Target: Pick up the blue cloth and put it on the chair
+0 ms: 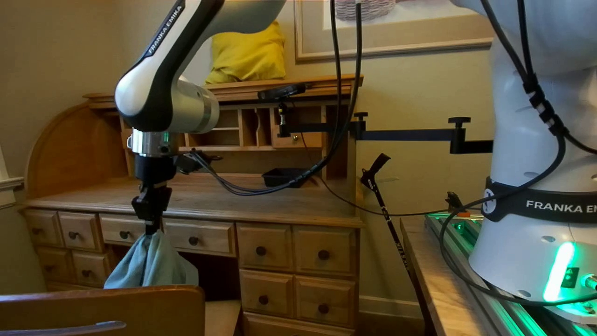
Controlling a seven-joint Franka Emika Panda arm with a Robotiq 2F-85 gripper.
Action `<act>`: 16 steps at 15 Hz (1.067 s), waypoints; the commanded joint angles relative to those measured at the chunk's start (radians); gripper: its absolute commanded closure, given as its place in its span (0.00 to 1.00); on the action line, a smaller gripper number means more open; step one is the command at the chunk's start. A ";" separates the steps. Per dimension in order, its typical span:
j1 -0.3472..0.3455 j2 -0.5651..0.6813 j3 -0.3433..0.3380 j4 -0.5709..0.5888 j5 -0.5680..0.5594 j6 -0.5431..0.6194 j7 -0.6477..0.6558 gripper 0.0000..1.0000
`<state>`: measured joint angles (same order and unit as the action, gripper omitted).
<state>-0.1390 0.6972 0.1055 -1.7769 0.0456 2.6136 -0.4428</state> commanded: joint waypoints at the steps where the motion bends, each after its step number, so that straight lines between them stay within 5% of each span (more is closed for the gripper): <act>1: -0.008 0.000 -0.001 -0.013 -0.047 0.001 -0.024 0.59; 9: -0.012 -0.011 0.002 -0.029 -0.065 0.006 -0.035 0.02; 16: -0.043 -0.132 0.059 -0.114 0.034 -0.072 0.015 0.00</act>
<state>-0.1594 0.6732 0.1329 -1.7971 0.0317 2.5871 -0.4591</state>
